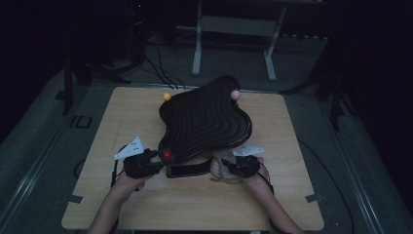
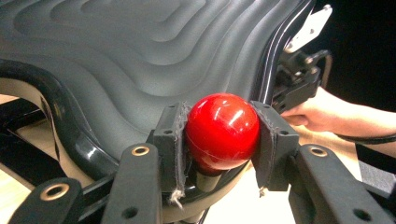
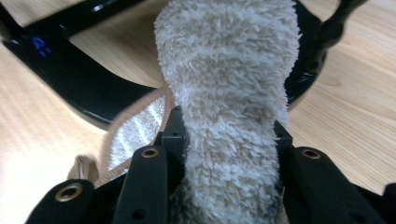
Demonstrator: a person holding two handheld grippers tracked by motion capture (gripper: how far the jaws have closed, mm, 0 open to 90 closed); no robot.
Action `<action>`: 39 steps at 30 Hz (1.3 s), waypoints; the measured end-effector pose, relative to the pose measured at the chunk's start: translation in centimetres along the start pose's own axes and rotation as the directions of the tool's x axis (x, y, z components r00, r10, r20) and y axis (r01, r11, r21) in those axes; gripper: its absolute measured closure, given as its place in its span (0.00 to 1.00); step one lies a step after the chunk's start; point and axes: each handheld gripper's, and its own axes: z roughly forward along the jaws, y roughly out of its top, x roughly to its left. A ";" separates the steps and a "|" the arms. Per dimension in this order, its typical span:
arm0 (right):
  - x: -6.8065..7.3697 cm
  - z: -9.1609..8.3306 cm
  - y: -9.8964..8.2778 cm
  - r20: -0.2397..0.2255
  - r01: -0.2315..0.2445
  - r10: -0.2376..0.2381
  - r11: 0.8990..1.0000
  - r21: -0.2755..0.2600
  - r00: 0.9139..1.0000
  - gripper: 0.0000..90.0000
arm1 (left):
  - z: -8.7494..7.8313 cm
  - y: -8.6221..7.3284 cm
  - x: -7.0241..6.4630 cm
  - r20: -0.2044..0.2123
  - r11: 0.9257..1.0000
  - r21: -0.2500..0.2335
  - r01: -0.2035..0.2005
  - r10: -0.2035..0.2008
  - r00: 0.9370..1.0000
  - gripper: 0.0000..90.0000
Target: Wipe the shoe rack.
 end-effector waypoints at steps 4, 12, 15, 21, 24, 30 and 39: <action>-0.3 -1.6 -0.2 -0.016 -0.021 0.020 1.000 -0.017 1.000 0.71 | 0.3 -0.1 -0.4 0.004 1.000 -0.004 -0.007 0.007 1.000 0.65; -1.1 -7.7 -1.1 -0.022 -0.092 0.090 0.991 -0.097 0.996 0.71 | 1.5 -0.2 -2.2 -0.010 0.999 -0.012 -0.040 0.040 0.999 0.65; -1.0 -8.9 -1.4 -0.024 -0.095 0.093 0.990 -0.107 0.995 0.71 | 1.9 -0.2 -2.6 -0.009 0.999 -0.013 -0.052 0.052 0.999 0.65; -0.8 -11.0 -2.3 -0.033 -0.123 0.120 0.985 -0.120 0.992 0.70 | 2.5 -0.3 -3.1 -0.003 0.998 -0.016 -0.052 0.052 0.999 0.65; -0.6 -11.9 -2.5 -0.031 -0.132 0.129 0.981 -0.142 0.991 0.70 | 2.6 -0.2 -3.4 -0.003 0.999 -0.013 -0.052 0.052 0.999 0.65; 0.0 -14.7 -1.9 -0.055 -0.146 0.137 0.958 -0.246 0.989 0.70 | 3.3 -0.3 -4.5 0.020 0.998 -0.006 -0.063 0.063 0.998 0.65; 0.9 -17.1 -1.4 -0.071 -0.140 0.125 0.942 -0.304 0.990 0.70 | 4.7 -0.4 -6.3 0.061 0.997 0.001 -0.083 0.083 0.995 0.65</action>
